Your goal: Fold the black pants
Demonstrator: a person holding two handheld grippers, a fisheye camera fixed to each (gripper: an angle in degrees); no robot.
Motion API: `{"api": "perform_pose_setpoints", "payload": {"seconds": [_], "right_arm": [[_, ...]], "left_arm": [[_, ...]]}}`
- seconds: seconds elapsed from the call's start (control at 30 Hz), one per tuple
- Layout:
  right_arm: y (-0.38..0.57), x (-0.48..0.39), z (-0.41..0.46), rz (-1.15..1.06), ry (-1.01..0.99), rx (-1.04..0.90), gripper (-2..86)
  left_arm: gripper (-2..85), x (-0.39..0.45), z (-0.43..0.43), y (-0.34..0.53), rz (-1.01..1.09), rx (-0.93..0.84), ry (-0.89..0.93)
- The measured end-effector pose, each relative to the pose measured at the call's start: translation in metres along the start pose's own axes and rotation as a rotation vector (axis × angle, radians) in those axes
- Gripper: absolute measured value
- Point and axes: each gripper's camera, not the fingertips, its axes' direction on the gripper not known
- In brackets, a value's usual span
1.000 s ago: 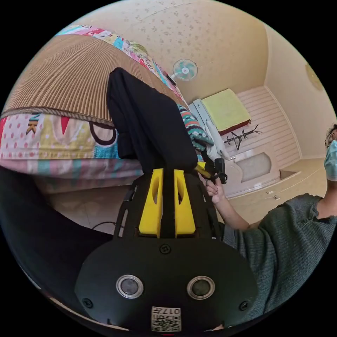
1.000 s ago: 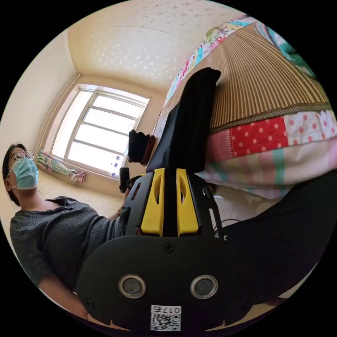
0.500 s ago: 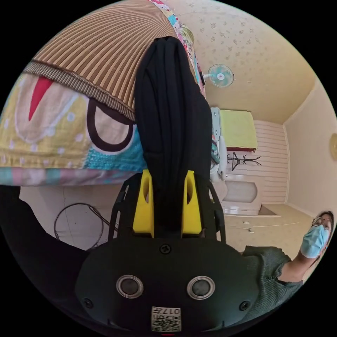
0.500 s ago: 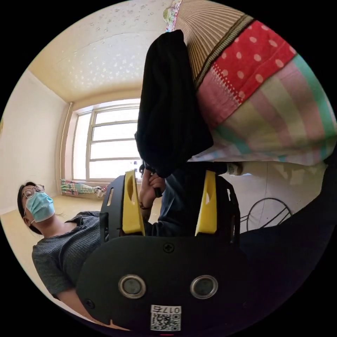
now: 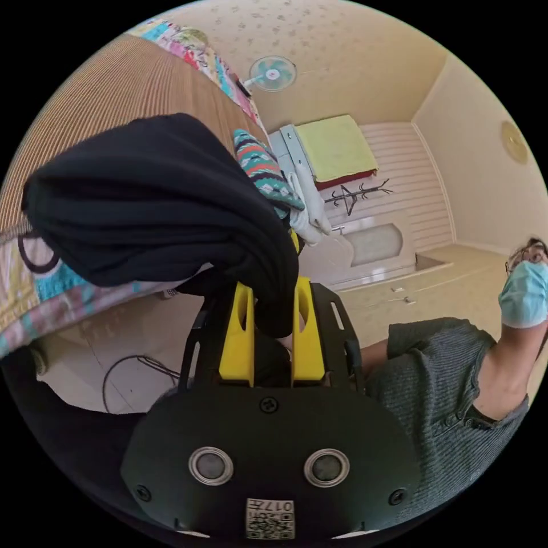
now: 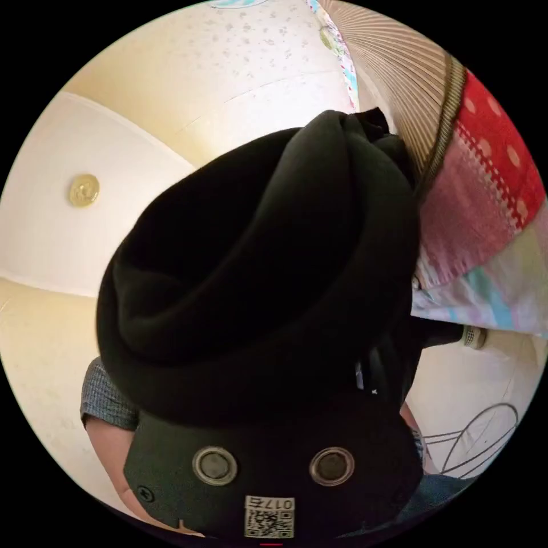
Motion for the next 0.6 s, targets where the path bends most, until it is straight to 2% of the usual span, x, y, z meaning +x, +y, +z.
{"api": "perform_pose_setpoints", "payload": {"seconds": [0.07, 0.17, 0.3, 0.37, 0.43, 0.5, 0.53, 0.6], "right_arm": [[-0.025, -0.026, 0.004, -0.121, 0.003, -0.01, 22.2], [-0.076, -0.076, 0.007, -0.335, 0.04, -0.028, 20.1], [-0.136, -0.154, -0.014, -0.604, 0.116, 0.052, 17.6], [-0.156, -0.177, -0.03, -0.629, 0.192, 0.1, 16.5], [-0.176, -0.182, -0.05, -0.52, 0.298, 0.171, 15.5], [-0.184, -0.165, -0.084, -0.263, 0.466, 0.315, 14.0], [-0.182, -0.159, -0.092, -0.211, 0.535, 0.349, 13.7], [-0.159, -0.126, -0.122, -0.034, 0.811, 0.477, 12.1]], "left_arm": [[9.5, 0.038, -0.007, -0.01, 0.145, 0.024, 0.03], [8.8, 0.068, -0.023, -0.011, 0.252, 0.096, 0.063], [8.9, 0.076, -0.019, -0.004, 0.275, 0.037, 0.016], [10.4, 0.065, -0.01, 0.008, 0.212, -0.02, -0.012], [11.2, 0.052, -0.005, 0.022, 0.149, -0.037, 0.015], [10.9, 0.038, -0.001, 0.035, 0.088, -0.046, 0.053], [10.2, 0.028, -0.001, 0.044, 0.044, -0.044, 0.075], [10.0, 0.016, -0.007, 0.054, -0.013, -0.013, 0.096]]}}
